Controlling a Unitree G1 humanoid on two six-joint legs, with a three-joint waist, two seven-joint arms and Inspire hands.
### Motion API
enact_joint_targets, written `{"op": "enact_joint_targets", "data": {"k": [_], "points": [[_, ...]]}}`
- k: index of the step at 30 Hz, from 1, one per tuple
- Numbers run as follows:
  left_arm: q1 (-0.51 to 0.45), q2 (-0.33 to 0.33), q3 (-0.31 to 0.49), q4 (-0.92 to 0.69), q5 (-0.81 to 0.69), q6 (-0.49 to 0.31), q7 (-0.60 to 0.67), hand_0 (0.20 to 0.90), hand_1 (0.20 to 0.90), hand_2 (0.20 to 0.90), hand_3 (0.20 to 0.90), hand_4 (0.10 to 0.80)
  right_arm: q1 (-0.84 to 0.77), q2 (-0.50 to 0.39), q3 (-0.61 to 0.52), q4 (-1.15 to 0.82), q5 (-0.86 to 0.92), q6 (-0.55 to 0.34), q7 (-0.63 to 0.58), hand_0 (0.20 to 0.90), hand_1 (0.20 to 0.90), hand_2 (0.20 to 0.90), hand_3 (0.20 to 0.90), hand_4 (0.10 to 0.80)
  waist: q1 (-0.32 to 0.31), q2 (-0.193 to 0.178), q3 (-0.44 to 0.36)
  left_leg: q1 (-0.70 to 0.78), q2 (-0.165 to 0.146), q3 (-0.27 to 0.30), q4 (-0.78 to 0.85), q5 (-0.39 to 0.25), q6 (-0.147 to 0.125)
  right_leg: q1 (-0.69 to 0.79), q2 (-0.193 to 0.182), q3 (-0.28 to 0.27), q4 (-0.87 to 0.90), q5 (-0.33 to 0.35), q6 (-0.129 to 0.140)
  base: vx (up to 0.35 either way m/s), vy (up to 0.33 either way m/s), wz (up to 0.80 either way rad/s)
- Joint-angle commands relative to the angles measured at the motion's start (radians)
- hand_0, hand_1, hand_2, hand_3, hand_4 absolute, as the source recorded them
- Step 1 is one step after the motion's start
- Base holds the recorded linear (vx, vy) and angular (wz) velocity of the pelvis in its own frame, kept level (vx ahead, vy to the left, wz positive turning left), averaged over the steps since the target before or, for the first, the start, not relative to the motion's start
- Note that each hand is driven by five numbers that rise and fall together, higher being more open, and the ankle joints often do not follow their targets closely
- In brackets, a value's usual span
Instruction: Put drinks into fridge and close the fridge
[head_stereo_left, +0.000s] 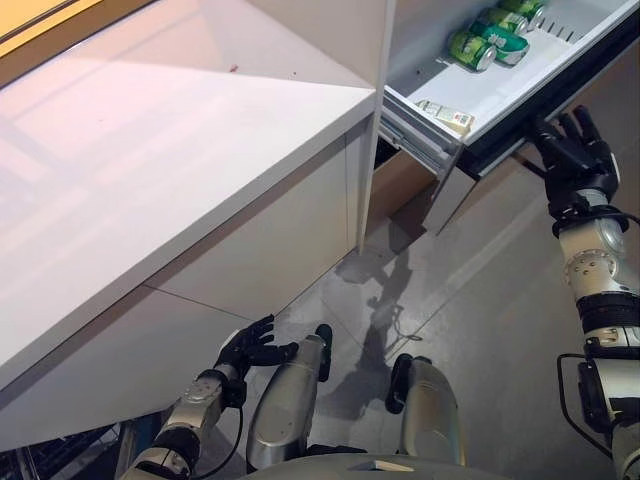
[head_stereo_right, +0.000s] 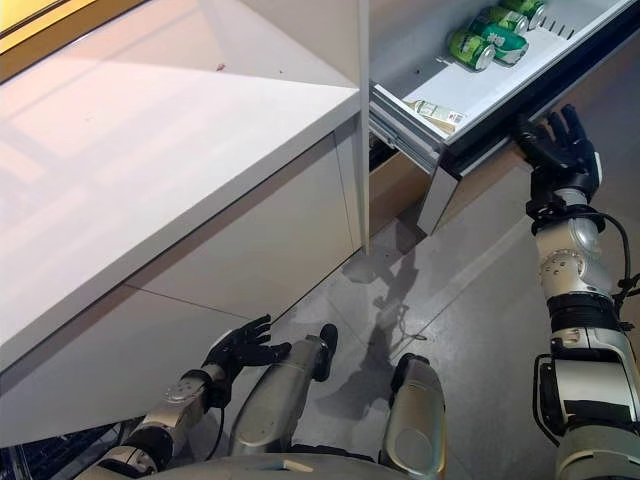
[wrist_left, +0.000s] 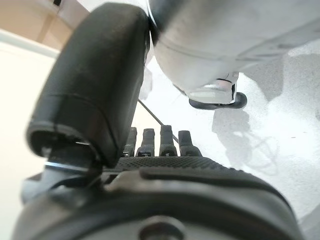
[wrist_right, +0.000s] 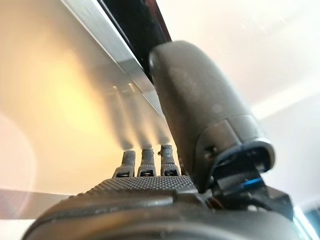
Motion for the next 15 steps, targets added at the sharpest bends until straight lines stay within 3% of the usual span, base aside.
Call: {"op": "enact_joint_targets", "data": {"k": [1,9,15], "points": [[0.175,0.087,-0.065,0.047,0.116,0.053,0.022,0.900,0.900,0.900,0.900,0.800,-0.232,-0.014,0.086,-0.089,-0.073,-0.036,0.146,0.900,0.900,0.900,0.900,0.800,0.085,-0.039,-0.064,0.117,-0.068,0.040,-0.053,-0.153,0.097,0.103,0.053,-0.080,0.009,-0.056,-0.075,0.064,0.027,0.04],[0.185,0.103,-0.056,0.054,0.133,0.065,0.013,0.900,0.900,0.900,0.900,0.800,-0.289,-0.018,0.124,-0.025,-0.147,-0.034,0.094,0.900,0.900,0.900,0.900,0.800,0.117,-0.039,-0.089,0.164,-0.069,0.001,-0.137,-0.119,0.086,0.164,0.054,-0.106,-0.075,-0.036,-0.056,0.062,0.020,0.20],[0.184,0.115,-0.049,0.068,0.175,0.060,0.007,0.900,0.900,0.900,0.900,0.800,-0.282,-0.024,0.130,-0.023,-0.162,-0.036,0.077,0.900,0.900,0.900,0.900,0.800,0.122,-0.054,-0.099,0.178,-0.062,0.002,-0.151,-0.118,0.087,0.184,0.058,-0.110,-0.111,-0.020,-0.046,0.017,-0.034,0.14]]}}
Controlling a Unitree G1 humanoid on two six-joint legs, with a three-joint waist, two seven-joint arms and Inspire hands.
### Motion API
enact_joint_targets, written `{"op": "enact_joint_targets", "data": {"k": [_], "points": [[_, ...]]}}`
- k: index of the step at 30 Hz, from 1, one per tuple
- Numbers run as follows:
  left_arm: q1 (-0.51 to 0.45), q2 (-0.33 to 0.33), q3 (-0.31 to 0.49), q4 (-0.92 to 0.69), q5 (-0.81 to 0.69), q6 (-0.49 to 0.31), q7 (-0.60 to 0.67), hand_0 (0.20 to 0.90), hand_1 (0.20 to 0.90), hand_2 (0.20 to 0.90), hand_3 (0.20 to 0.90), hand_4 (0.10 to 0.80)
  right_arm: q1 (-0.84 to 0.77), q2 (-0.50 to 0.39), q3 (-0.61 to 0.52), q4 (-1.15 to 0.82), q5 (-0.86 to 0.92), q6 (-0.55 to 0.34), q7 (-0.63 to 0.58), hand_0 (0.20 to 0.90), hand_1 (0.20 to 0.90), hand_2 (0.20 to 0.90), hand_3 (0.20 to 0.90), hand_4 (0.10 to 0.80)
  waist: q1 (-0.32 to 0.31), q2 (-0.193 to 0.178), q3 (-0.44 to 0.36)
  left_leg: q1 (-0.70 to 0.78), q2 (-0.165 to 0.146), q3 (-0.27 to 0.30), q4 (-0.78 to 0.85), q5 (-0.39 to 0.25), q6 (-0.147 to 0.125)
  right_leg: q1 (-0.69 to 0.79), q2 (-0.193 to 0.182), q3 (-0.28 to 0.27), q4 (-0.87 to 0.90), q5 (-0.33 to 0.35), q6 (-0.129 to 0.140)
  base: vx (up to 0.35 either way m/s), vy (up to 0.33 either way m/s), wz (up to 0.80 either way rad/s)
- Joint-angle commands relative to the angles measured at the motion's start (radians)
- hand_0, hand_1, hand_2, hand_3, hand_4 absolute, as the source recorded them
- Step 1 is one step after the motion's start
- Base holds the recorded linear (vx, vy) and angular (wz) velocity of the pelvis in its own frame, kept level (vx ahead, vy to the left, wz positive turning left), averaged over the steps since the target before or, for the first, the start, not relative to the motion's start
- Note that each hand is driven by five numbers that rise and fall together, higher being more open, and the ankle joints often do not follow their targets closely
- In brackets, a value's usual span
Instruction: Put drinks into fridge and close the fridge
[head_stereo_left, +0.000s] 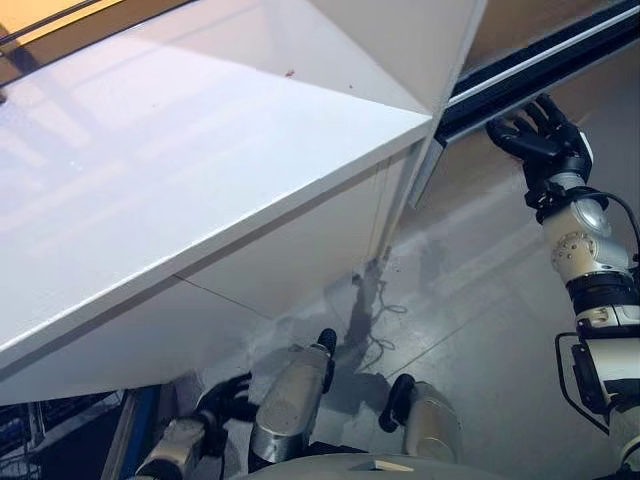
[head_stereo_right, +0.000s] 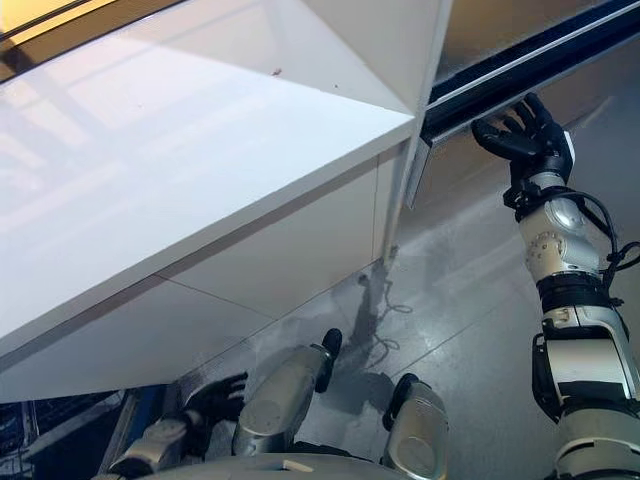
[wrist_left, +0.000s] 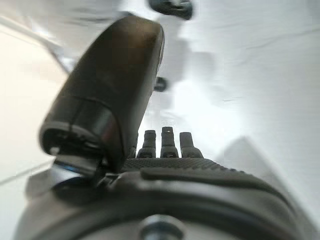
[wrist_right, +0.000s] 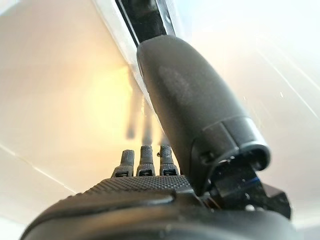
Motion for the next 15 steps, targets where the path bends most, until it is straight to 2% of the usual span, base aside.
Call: {"op": "enact_joint_targets", "data": {"k": [1,7,9,15], "points": [[0.051,0.067,-0.030,-0.025,0.052,-0.028,-0.008,0.900,0.900,0.900,0.900,0.800,-0.168,-0.022,0.047,-0.082,-0.022,-0.072,0.060,0.900,0.900,0.900,0.900,0.800,0.028,-0.051,-0.099,0.078,-0.038,0.072,-0.016,-0.166,0.094,0.047,0.071,-0.013,-0.002,-0.013,-0.064,-0.011,-0.045,0.09],[0.039,0.073,-0.022,-0.032,0.072,-0.021,-0.019,0.900,0.900,0.900,0.900,0.800,-0.104,-0.002,0.046,-0.122,-0.041,-0.050,0.065,0.900,0.900,0.900,0.900,0.800,-0.005,-0.075,-0.120,0.112,-0.016,0.097,-0.054,-0.159,0.086,0.074,0.103,0.020,-0.097,0.023,-0.052,-0.043,-0.095,-0.03],[0.031,0.073,-0.025,-0.040,0.073,-0.014,-0.023,0.900,0.900,0.900,0.900,0.800,-0.041,0.020,0.041,-0.146,-0.035,-0.036,0.081,0.900,0.900,0.900,0.900,0.800,-0.030,-0.086,-0.137,0.141,0.000,0.113,-0.097,-0.143,0.079,0.097,0.127,0.042,-0.171,0.049,-0.046,-0.104,-0.154,-0.32],[0.006,0.045,-0.031,-0.047,0.030,0.006,-0.029,0.900,0.900,0.900,0.900,0.800,0.107,0.101,0.031,-0.193,-0.039,0.000,0.111,0.900,0.900,0.900,0.900,0.800,-0.094,-0.096,-0.202,0.187,0.026,0.165,-0.193,-0.107,0.061,0.130,0.164,0.078,-0.312,0.101,-0.035,-0.071,-0.073,-0.37]]}}
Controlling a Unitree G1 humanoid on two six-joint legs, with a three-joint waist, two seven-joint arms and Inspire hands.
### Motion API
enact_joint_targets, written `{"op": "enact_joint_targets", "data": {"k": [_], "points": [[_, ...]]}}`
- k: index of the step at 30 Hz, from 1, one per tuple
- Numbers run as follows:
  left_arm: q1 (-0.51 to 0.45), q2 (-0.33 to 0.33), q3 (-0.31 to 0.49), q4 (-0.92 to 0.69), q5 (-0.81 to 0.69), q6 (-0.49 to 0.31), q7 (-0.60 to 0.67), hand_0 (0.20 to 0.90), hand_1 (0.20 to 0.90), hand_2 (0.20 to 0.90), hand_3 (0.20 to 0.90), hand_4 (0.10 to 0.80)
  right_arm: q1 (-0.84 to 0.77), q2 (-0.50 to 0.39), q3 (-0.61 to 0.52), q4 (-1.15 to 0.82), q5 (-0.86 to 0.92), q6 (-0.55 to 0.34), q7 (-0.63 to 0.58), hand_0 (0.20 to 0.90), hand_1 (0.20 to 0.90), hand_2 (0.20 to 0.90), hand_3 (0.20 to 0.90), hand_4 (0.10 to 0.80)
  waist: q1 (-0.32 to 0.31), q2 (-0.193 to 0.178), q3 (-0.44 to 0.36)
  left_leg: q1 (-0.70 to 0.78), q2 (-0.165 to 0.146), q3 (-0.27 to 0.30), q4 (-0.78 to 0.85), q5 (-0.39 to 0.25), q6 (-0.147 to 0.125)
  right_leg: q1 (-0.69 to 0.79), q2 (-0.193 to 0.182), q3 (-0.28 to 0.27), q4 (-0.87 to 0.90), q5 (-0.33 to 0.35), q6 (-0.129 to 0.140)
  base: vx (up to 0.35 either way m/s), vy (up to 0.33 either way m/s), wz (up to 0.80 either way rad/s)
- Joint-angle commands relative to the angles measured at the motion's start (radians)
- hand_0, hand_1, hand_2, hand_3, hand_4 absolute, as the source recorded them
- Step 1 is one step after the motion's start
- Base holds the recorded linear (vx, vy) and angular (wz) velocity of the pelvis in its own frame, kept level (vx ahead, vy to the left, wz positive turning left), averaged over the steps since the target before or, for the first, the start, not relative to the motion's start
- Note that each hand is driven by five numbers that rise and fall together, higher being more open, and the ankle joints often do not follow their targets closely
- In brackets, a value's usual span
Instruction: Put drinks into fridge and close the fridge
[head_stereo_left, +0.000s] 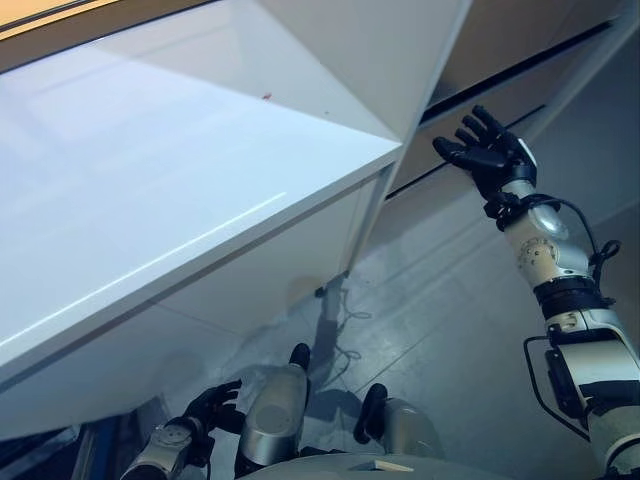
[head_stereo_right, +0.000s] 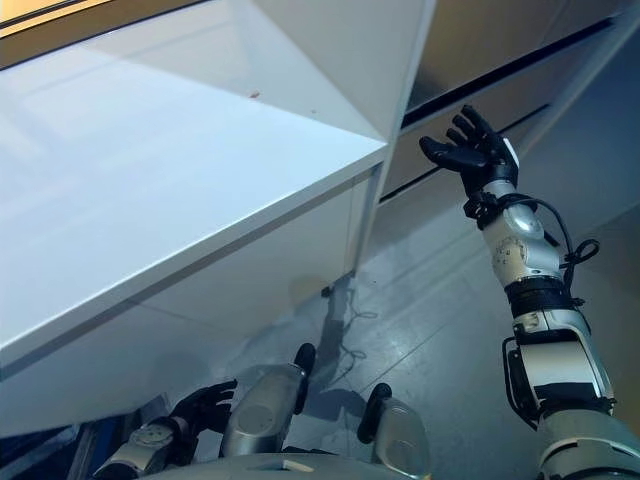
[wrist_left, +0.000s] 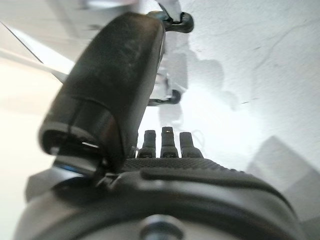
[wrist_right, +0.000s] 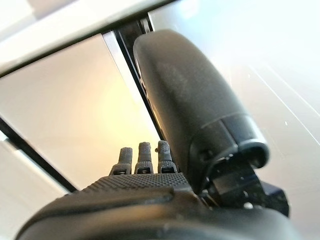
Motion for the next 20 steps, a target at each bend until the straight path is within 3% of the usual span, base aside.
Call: {"op": "enact_joint_targets", "data": {"k": [1,5,10,17,20], "points": [[0.022,-0.022,-0.023,-0.027,-0.034,0.006,-0.017,0.900,0.900,0.900,0.900,0.800,0.042,-0.027,0.003,-0.100,-0.010,-0.050,0.036,0.900,0.900,0.900,0.900,0.800,-0.050,0.022,-0.136,0.074,-0.044,0.087,-0.033,-0.134,0.059,0.048,0.085,0.010,-0.107,0.015,-0.031,-0.063,-0.057,-0.35],[0.013,-0.058,0.003,-0.018,-0.139,0.051,-0.031,0.900,0.900,0.900,0.900,0.800,0.214,0.074,0.020,-0.119,-0.043,-0.053,0.040,0.900,0.900,0.900,0.900,0.800,-0.098,0.016,-0.187,0.110,-0.030,0.126,-0.097,-0.115,0.047,0.072,0.104,0.036,-0.181,0.044,-0.025,-0.086,-0.050,-0.30],[0.020,-0.097,0.060,0.009,-0.208,0.059,-0.053,0.900,0.900,0.900,0.900,0.800,0.439,0.172,0.012,0.006,-0.155,-0.066,0.104,0.900,0.900,0.900,0.900,0.800,-0.138,0.021,-0.245,0.153,-0.017,0.174,-0.158,-0.103,0.037,0.104,0.119,0.047,-0.249,0.064,-0.016,-0.055,0.007,-0.26],[-0.010,-0.114,0.095,0.058,-0.211,0.061,-0.067,0.900,0.900,0.900,0.900,0.800,0.573,0.257,0.005,0.336,-0.301,-0.022,0.129,0.900,0.900,0.900,0.900,0.800,-0.162,0.027,-0.274,0.196,-0.004,0.197,-0.217,-0.085,0.029,0.138,0.137,0.039,-0.290,0.075,-0.013,-0.050,0.017,-0.11],[-0.010,-0.120,0.110,0.066,-0.203,0.055,-0.056,0.900,0.900,0.900,0.900,0.800,0.614,0.286,-0.042,0.402,-0.205,0.021,0.105,0.900,0.900,0.900,0.900,0.800,-0.172,0.030,-0.277,0.206,-0.001,0.198,-0.238,-0.075,0.025,0.142,0.143,0.040,-0.299,0.080,-0.011,-0.023,0.011,-0.02]]}}
